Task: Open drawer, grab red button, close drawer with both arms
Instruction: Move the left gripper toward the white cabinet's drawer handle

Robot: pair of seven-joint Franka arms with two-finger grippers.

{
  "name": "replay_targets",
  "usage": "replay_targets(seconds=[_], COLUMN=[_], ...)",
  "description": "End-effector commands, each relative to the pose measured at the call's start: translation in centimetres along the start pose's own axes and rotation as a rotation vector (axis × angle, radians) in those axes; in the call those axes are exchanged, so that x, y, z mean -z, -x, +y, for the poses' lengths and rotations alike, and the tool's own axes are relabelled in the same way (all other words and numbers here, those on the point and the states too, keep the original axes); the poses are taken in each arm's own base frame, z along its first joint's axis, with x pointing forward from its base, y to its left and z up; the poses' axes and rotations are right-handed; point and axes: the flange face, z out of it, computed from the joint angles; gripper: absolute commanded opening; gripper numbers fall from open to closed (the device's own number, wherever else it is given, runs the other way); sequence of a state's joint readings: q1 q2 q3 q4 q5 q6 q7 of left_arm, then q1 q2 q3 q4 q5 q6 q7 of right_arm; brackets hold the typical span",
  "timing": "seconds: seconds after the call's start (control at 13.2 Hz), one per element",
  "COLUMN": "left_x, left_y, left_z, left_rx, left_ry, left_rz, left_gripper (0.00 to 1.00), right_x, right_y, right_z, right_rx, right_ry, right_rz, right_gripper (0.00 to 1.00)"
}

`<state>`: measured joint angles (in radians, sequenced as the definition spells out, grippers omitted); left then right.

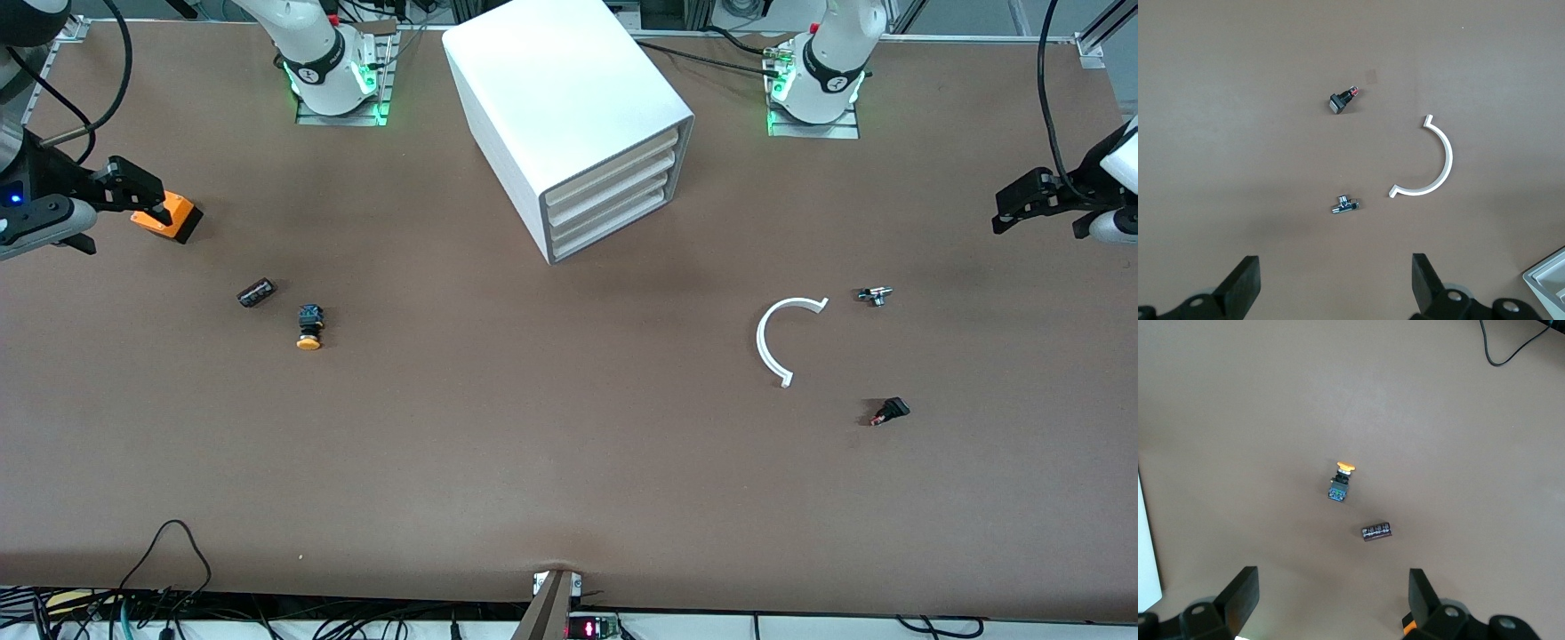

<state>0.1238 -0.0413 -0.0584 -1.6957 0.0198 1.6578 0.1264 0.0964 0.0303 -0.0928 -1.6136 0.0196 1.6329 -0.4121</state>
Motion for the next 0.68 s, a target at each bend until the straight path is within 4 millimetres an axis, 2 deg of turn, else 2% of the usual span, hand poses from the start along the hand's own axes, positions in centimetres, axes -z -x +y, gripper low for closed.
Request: replay_targets(seconds=[0.0, 0.08, 0.3, 0.45, 0.6], left_x=[0.3, 0.3, -1.4, -3.1, -4.8], left_y=[-0.4, -0.4, -0.9, -0.6, -0.3], left_z=[-0.2, -0.1, 0.3, 1.9, 4.0], left_rx=[-0.025, -0.026, -0.032, -0.059, -0.136], left_ry=[-0.018, -0.017, 0.000, 0.024, 0.135], left_rz=[-0.003, -0.004, -0.043, -0.135, -0.212], left_gripper=[1.00, 1.00, 1.00, 1.00, 1.00], right_x=[0.6, 0.6, 0.6, 0.6, 0.6], right_y=[-0.2, -0.2, -0.2, -0.2, -0.2], right_z=[0.0, 0.0, 0.0, 0.0, 0.0], right_rx=[-0.005, -0.005, -0.005, -0.005, -0.007], right_ry=[0.013, 0.015, 0.016, 0.017, 0.017], right_rz=[-0.004, -0.001, -0.002, -0.004, -0.004], right_gripper=[0.99, 0.99, 0.99, 0.99, 0.99])
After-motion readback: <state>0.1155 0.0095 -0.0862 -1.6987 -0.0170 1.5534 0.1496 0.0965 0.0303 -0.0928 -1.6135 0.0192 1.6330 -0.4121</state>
